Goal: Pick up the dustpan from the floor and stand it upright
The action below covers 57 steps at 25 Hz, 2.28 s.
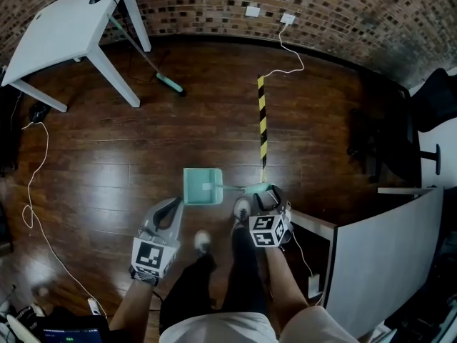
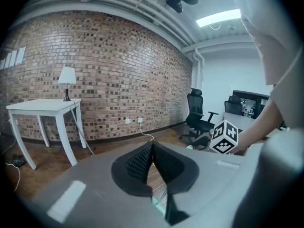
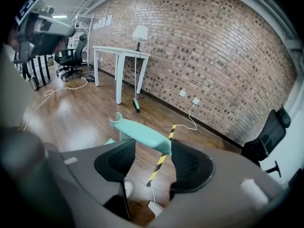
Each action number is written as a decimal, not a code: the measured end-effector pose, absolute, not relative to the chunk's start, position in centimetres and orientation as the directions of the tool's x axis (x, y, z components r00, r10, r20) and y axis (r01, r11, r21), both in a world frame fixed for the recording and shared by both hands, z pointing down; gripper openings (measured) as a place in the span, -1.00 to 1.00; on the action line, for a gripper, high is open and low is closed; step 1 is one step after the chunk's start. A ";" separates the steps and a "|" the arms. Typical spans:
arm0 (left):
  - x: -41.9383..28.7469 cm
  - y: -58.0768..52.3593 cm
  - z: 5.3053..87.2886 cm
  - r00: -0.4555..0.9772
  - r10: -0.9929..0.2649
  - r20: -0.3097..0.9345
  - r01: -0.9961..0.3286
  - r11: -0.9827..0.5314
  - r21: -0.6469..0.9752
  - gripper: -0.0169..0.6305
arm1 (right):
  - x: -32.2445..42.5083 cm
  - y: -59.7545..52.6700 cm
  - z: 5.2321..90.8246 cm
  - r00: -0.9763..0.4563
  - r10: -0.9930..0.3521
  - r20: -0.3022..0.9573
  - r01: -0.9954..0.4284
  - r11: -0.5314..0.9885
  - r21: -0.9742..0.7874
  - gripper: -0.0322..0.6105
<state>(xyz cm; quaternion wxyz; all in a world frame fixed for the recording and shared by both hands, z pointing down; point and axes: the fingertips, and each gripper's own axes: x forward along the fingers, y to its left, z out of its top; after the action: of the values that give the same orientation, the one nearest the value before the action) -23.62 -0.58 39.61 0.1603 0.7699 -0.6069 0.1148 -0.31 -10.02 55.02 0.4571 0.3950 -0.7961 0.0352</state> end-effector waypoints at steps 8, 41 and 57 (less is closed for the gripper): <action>-23.6 0.9 37.8 0.225 -0.910 0.349 -0.974 -0.211 0.078 -0.95 | -1.8 -9.5 50.1 -0.349 -0.630 0.694 -0.706 0.663 0.247 -0.36; -20.6 2.9 18.1 0.149 -0.983 0.107 -0.988 -0.144 0.052 -0.95 | 3.9 -3.3 19.2 -0.626 -0.753 0.202 -0.771 0.636 -0.018 -0.86; -17.7 2.9 9.8 0.148 -0.988 -0.040 -0.988 -0.146 -0.047 -0.95 | 6.9 -3.5 9.4 -0.640 -0.768 0.010 -0.768 0.640 0.002 -0.86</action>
<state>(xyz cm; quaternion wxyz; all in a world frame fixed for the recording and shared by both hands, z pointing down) -17.71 2.89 9.83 -0.0308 0.7569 -0.6528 0.0000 6.92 -3.51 9.35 0.0049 0.4243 -0.9055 0.0011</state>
